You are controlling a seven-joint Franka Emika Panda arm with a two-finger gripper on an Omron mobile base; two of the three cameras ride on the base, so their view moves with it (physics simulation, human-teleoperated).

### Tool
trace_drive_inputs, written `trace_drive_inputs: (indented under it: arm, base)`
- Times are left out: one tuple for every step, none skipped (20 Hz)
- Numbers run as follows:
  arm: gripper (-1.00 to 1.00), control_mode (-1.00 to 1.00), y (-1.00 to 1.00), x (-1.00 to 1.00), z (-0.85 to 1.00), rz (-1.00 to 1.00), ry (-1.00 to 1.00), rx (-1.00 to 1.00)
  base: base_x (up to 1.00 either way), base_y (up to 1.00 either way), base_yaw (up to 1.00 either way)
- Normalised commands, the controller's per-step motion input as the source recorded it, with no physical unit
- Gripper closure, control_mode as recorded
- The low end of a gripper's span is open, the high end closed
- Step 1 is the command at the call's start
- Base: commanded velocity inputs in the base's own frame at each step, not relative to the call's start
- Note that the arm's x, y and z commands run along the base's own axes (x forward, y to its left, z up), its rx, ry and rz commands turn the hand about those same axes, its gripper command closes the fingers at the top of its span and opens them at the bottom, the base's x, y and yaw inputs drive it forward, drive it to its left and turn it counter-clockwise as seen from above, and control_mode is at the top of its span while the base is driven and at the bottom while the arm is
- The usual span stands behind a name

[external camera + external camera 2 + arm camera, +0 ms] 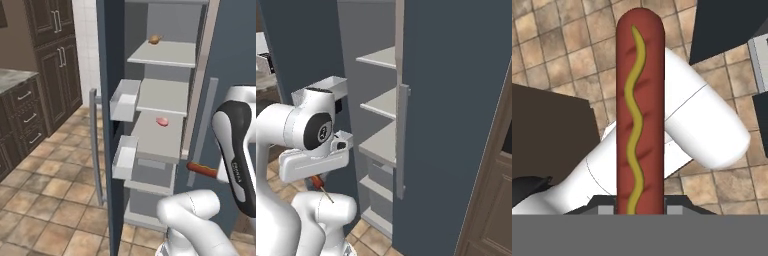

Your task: Store the hot dog in the freezer for long-term storage. Close the freezer door after placing the cooked food.

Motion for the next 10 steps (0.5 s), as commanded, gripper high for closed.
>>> trace_drive_inputs:
  arm:
    - [1.00,1.00,0.00,0.00,0.00,0.00,0.00,0.00]
    - [1.00,1.00,0.00,0.00,0.00,0.00,0.00,0.00]
    - [1.00,1.00,0.00,0.00,0.00,0.00,0.00,0.00]
    - [1.00,1.00,0.00,0.00,0.00,0.00,0.00,0.00]
    - [1.00,1.00,0.00,0.00,0.00,0.00,0.00,0.00]
    - [1.00,1.00,0.00,0.00,0.00,0.00,0.00,0.00]
    - [1.00,1.00,0.00,0.00,0.00,0.00,0.00,0.00]
    - [1.00,1.00,0.00,0.00,0.00,0.00,0.00,0.00]
    - [1.00,1.00,0.00,0.00,0.00,0.00,0.00,0.00]
    - [1.00,1.00,0.00,0.00,0.00,0.00,0.00,0.00]
  base:
    - [0.67,0.00,0.01]
    - [0.63,0.00,0.01]
    - [0.59,0.00,0.01]
    - [0.55,0.00,0.01]
    - [0.51,0.00,0.00]
    - [0.47,0.00,0.00]
    - [0.42,0.00,0.00]
    - [0.40,0.00,0.00]
    - [0.36,0.00,0.00]
    - [0.32,0.00,0.00]
